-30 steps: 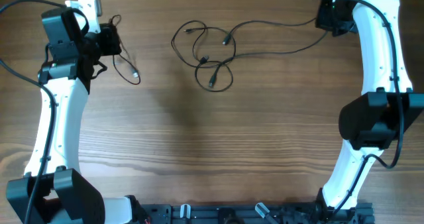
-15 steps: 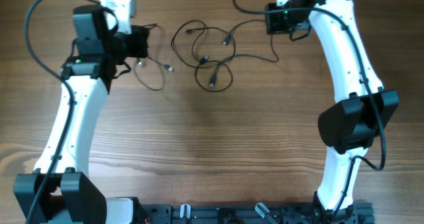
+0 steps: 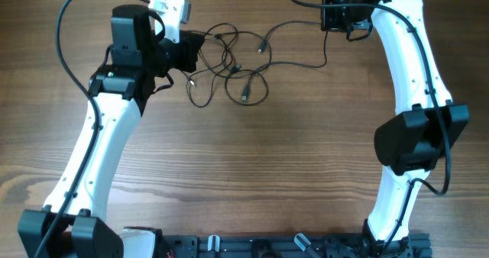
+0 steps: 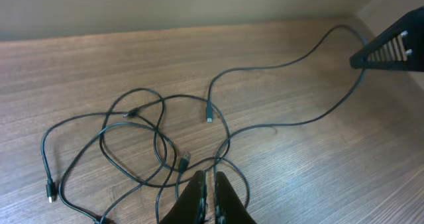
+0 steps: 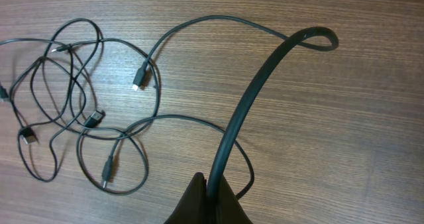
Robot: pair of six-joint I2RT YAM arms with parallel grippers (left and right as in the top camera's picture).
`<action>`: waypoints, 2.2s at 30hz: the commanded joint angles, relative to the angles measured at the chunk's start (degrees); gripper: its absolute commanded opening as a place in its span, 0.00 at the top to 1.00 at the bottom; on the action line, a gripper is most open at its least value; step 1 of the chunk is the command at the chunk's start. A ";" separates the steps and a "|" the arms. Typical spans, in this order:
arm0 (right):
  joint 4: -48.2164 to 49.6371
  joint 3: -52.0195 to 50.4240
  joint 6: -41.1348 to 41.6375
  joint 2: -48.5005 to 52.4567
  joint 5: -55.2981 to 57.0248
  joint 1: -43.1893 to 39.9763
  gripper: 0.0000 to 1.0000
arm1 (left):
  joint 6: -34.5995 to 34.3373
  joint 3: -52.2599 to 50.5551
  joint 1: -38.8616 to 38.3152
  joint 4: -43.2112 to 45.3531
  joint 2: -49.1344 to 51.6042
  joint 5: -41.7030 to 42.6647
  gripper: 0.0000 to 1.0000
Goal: Untangle cables
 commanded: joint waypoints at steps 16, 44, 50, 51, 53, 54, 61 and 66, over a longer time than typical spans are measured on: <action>-1.42 -0.48 2.43 0.76 -1.68 1.22 0.95 | -3.65 0.26 0.90 -4.39 -1.20 -19.45 0.93; 9.29 4.09 0.74 -28.28 -3.58 2.67 0.96 | -8.63 0.26 4.52 -6.62 -0.87 -14.38 0.92; 8.87 4.09 -2.01 -35.67 -10.27 2.67 0.96 | -9.20 0.26 4.52 -6.78 -0.87 -11.32 0.92; 8.59 4.09 -2.05 -35.82 -10.75 2.67 0.96 | -9.20 0.26 4.52 -6.80 -0.87 -11.15 0.92; 7.23 4.07 -2.10 -35.54 -11.45 2.67 0.96 | -9.20 0.26 4.52 -6.78 -0.87 -11.15 0.92; 6.40 4.07 -2.14 -34.95 -12.15 2.67 0.96 | -9.20 0.26 4.52 -6.78 -0.87 -11.13 0.92; 9.09 4.09 -6.60 -32.09 -21.57 2.78 0.96 | -9.18 0.26 4.52 -6.91 -0.87 -11.15 0.92; 17.51 4.09 -10.78 -33.51 -40.06 2.78 0.96 | -9.16 0.26 4.52 -7.19 -0.87 -11.15 0.92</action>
